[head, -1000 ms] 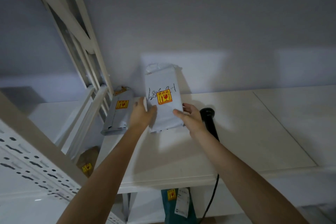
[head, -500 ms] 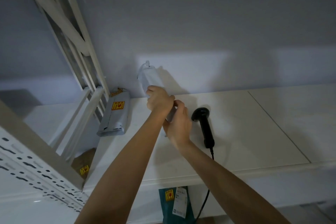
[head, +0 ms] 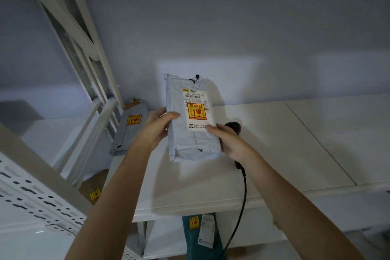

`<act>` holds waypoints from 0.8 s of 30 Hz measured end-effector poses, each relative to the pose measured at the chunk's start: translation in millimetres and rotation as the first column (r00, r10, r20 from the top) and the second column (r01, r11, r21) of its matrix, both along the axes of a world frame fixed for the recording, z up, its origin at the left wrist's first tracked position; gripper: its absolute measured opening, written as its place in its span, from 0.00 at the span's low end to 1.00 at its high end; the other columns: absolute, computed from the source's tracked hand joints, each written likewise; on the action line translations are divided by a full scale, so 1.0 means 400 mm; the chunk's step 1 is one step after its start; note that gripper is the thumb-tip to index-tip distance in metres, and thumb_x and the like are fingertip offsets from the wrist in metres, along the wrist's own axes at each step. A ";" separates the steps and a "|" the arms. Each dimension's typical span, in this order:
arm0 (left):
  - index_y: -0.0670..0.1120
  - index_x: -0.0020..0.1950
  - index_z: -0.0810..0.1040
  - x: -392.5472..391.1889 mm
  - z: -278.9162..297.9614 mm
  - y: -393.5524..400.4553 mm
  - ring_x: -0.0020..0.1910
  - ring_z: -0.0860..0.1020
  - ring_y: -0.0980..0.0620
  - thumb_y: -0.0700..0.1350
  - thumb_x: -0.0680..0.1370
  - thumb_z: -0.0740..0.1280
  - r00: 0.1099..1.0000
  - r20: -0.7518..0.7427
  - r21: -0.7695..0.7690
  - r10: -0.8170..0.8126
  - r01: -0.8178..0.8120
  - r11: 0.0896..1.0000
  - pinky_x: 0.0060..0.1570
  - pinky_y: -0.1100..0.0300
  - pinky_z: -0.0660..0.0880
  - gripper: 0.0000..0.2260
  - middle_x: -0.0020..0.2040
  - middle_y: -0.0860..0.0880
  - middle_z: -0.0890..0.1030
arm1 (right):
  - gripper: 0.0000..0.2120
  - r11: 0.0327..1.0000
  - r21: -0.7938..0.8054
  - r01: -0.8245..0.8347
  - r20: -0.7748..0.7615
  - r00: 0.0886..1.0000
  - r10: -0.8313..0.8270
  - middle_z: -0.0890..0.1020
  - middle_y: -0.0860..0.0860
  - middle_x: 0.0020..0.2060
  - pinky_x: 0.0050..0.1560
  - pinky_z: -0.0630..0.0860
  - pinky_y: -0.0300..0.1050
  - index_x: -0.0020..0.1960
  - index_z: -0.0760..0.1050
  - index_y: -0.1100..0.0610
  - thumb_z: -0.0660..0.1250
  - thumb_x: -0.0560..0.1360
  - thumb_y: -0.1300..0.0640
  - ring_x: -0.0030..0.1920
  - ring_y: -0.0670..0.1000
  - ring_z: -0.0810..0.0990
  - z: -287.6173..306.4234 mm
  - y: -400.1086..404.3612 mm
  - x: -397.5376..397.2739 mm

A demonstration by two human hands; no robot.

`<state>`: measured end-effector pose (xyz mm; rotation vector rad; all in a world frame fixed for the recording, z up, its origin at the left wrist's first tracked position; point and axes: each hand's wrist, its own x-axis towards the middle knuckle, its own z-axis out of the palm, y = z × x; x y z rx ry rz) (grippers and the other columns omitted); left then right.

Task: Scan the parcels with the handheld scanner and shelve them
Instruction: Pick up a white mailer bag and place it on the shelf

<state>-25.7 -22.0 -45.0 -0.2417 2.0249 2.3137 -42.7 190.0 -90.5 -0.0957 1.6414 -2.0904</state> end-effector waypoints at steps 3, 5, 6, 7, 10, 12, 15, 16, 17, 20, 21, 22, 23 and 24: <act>0.43 0.65 0.75 0.006 -0.022 -0.011 0.55 0.81 0.45 0.42 0.73 0.71 0.996 0.032 -0.003 -0.080 0.080 0.997 0.55 0.52 0.77 0.20 0.56 0.44 0.83 | 0.18 0.999 0.003 0.044 -0.086 0.995 -0.044 0.81 0.57 0.59 0.61 0.75 0.53 0.63 0.75 0.60 0.67 0.74 0.58 0.59 0.56 0.80 -0.011 0.010 0.003; 0.44 0.65 0.75 0.012 -0.036 -0.011 0.52 0.83 0.48 0.45 0.71 0.74 0.986 0.096 -0.106 -0.135 0.145 0.984 0.49 0.57 0.80 0.23 0.54 0.46 0.84 | 0.18 0.994 0.075 0.083 -0.155 0.985 -0.071 0.81 0.56 0.59 0.59 0.76 0.52 0.63 0.74 0.60 0.68 0.74 0.58 0.58 0.55 0.80 -0.010 0.015 0.007; 0.43 0.64 0.75 0.017 -0.041 -0.008 0.49 0.84 0.50 0.44 0.70 0.74 0.982 0.127 -0.151 -0.143 0.161 0.975 0.44 0.60 0.81 0.23 0.52 0.46 0.84 | 0.19 0.989 0.104 0.105 -0.187 0.979 -0.085 0.81 0.55 0.59 0.59 0.77 0.53 0.64 0.74 0.60 0.69 0.74 0.59 0.58 0.55 0.81 -0.014 0.017 0.008; 0.43 0.63 0.75 0.022 -0.047 -0.005 0.46 0.84 0.51 0.43 0.70 0.75 0.979 0.148 -0.190 -0.140 0.167 0.968 0.41 0.62 0.81 0.22 0.51 0.47 0.84 | 0.20 0.985 0.119 0.124 -0.203 0.974 -0.098 0.81 0.55 0.59 0.59 0.77 0.54 0.64 0.74 0.59 0.69 0.73 0.59 0.58 0.54 0.81 -0.016 0.021 0.007; 0.42 0.61 0.76 0.031 -0.062 0.004 0.42 0.84 0.53 0.42 0.70 0.74 0.981 0.160 -0.215 -0.113 0.146 0.966 0.37 0.63 0.81 0.20 0.48 0.48 0.84 | 0.23 0.973 0.152 0.174 -0.269 0.954 -0.129 0.81 0.54 0.59 0.58 0.78 0.55 0.65 0.72 0.59 0.71 0.72 0.58 0.58 0.53 0.81 -0.011 0.022 0.013; 0.42 0.60 0.77 0.035 -0.071 0.006 0.40 0.85 0.54 0.42 0.71 0.74 0.987 0.130 -0.193 -0.095 0.119 0.974 0.36 0.64 0.80 0.19 0.48 0.47 0.84 | 0.20 0.940 0.173 0.294 -0.377 0.902 -0.212 0.81 0.53 0.57 0.55 0.79 0.47 0.63 0.73 0.59 0.69 0.74 0.56 0.55 0.49 0.82 -0.005 0.015 0.028; 0.42 0.62 0.78 0.040 -0.079 0.003 0.46 0.84 0.51 0.43 0.71 0.74 0.993 0.094 -0.208 -0.075 0.094 0.974 0.38 0.63 0.81 0.21 0.52 0.44 0.84 | 0.12 0.701 0.177 0.691 -0.589 0.645 -0.487 0.78 0.51 0.52 0.51 0.76 0.33 0.59 0.72 0.60 0.64 0.77 0.57 0.51 0.40 0.79 -0.005 0.024 0.048; 0.42 0.62 0.78 0.042 -0.082 0.002 0.47 0.84 0.50 0.43 0.70 0.74 0.994 0.089 -0.213 -0.068 0.086 0.973 0.38 0.64 0.80 0.21 0.53 0.44 0.84 | 0.13 0.582 0.234 0.779 -0.656 0.568 -0.497 0.77 0.53 0.53 0.53 0.75 0.38 0.59 0.72 0.61 0.64 0.77 0.57 0.55 0.44 0.77 -0.014 0.036 0.044; 0.42 0.62 0.78 0.044 -0.085 0.000 0.47 0.83 0.51 0.42 0.71 0.74 0.994 0.087 -0.215 -0.063 0.080 0.973 0.37 0.64 0.81 0.20 0.53 0.44 0.84 | 0.16 0.486 0.330 0.809 -0.688 0.559 -0.464 0.75 0.56 0.56 0.55 0.75 0.44 0.60 0.72 0.62 0.65 0.76 0.55 0.58 0.51 0.76 -0.030 0.053 0.034; 0.44 0.61 0.78 0.047 -0.091 -0.003 0.49 0.83 0.50 0.42 0.70 0.74 0.994 0.089 -0.224 -0.057 0.076 0.972 0.38 0.64 0.81 0.20 0.54 0.45 0.83 | 0.25 0.436 0.696 0.570 -0.473 0.822 -0.318 0.76 0.60 0.57 0.51 0.75 0.50 0.60 0.71 0.64 0.66 0.71 0.46 0.55 0.58 0.77 -0.083 0.081 -0.002; 0.44 0.61 0.78 0.047 -0.093 -0.004 0.49 0.83 0.50 0.42 0.70 0.74 0.995 0.088 -0.225 -0.055 0.074 0.972 0.38 0.64 0.81 0.20 0.54 0.45 0.83 | 0.26 0.470 0.768 0.435 -0.352 0.900 -0.257 0.77 0.59 0.54 0.47 0.76 0.50 0.58 0.70 0.62 0.65 0.70 0.43 0.51 0.58 0.79 -0.093 0.079 -0.009; 0.44 0.61 0.78 0.047 -0.095 -0.005 0.49 0.83 0.50 0.42 0.70 0.74 0.995 0.089 -0.226 -0.052 0.071 0.972 0.38 0.64 0.81 0.20 0.53 0.46 0.83 | 0.25 0.490 0.812 0.317 -0.245 0.947 -0.207 0.78 0.58 0.50 0.44 0.76 0.50 0.56 0.69 0.60 0.65 0.70 0.41 0.46 0.56 0.80 -0.100 0.073 -0.015; 0.44 0.61 0.78 0.047 -0.096 -0.005 0.49 0.83 0.50 0.42 0.70 0.74 0.995 0.090 -0.229 -0.048 0.068 0.971 0.39 0.64 0.81 0.20 0.53 0.46 0.83 | 0.23 0.510 0.822 0.253 -0.177 0.965 -0.193 0.79 0.57 0.46 0.42 0.76 0.49 0.54 0.68 0.59 0.65 0.71 0.42 0.43 0.55 0.80 -0.101 0.069 -0.021; 0.44 0.61 0.78 0.046 -0.097 -0.006 0.49 0.83 0.50 0.43 0.70 0.75 0.995 0.091 -0.234 -0.046 0.067 0.970 0.40 0.63 0.81 0.20 0.53 0.46 0.84 | 0.21 0.555 0.797 0.239 -0.131 0.965 -0.227 0.80 0.56 0.42 0.41 0.76 0.48 0.54 0.69 0.60 0.65 0.72 0.45 0.39 0.54 0.80 -0.099 0.067 -0.030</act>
